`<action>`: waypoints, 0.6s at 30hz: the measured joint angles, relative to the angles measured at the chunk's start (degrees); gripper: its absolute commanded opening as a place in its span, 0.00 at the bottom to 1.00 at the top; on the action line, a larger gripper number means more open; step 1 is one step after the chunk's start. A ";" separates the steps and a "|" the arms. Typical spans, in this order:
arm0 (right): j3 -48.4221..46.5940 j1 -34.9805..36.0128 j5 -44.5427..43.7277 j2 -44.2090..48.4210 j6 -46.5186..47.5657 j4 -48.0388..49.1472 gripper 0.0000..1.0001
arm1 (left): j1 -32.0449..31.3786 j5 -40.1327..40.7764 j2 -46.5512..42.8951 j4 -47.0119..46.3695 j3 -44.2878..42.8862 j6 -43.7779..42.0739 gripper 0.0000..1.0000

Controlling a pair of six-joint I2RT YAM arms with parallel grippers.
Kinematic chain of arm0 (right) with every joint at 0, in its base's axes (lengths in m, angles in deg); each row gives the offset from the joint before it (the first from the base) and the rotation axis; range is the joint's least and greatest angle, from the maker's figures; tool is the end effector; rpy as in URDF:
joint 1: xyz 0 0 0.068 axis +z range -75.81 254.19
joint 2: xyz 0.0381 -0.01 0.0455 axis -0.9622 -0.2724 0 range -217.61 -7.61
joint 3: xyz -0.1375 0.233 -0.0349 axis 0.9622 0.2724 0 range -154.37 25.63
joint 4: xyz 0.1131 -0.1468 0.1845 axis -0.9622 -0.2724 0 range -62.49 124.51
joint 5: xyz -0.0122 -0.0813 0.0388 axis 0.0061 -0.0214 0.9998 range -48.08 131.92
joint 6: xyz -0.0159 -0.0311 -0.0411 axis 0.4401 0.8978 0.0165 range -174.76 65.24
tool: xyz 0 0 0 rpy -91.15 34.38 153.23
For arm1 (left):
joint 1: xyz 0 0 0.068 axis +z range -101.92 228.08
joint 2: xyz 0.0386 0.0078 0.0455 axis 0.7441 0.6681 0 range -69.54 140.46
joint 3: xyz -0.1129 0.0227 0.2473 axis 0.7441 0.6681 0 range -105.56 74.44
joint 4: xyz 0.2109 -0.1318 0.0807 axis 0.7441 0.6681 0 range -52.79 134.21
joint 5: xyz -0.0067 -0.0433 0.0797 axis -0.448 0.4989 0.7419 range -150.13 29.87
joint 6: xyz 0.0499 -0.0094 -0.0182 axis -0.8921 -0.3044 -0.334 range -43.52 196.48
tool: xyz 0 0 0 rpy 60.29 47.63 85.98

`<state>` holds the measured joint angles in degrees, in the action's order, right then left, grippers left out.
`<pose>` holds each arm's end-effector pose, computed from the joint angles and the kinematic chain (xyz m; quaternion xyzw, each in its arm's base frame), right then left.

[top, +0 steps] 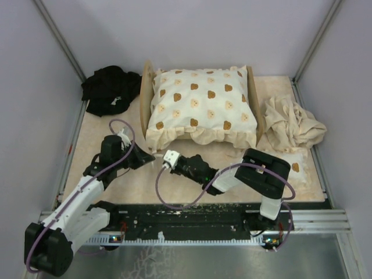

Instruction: Set up the pet bed

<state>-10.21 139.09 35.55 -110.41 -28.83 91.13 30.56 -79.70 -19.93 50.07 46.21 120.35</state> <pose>0.1466 0.3038 0.1492 -0.5212 0.5636 0.1731 0.6171 0.1755 -0.0678 0.2205 -0.1212 0.8663 -0.3644 0.3195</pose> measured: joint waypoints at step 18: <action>-2.40 -5.57 3.76 -12.41 -39.23 18.12 0.00 | 0.02 0.72 1.75 -1.16 1.29 -1.88 0.00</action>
<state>-12.61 133.52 39.31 -122.83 -68.06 109.25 30.58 -78.98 -18.18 48.91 47.50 118.47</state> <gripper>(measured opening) 0.007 0.007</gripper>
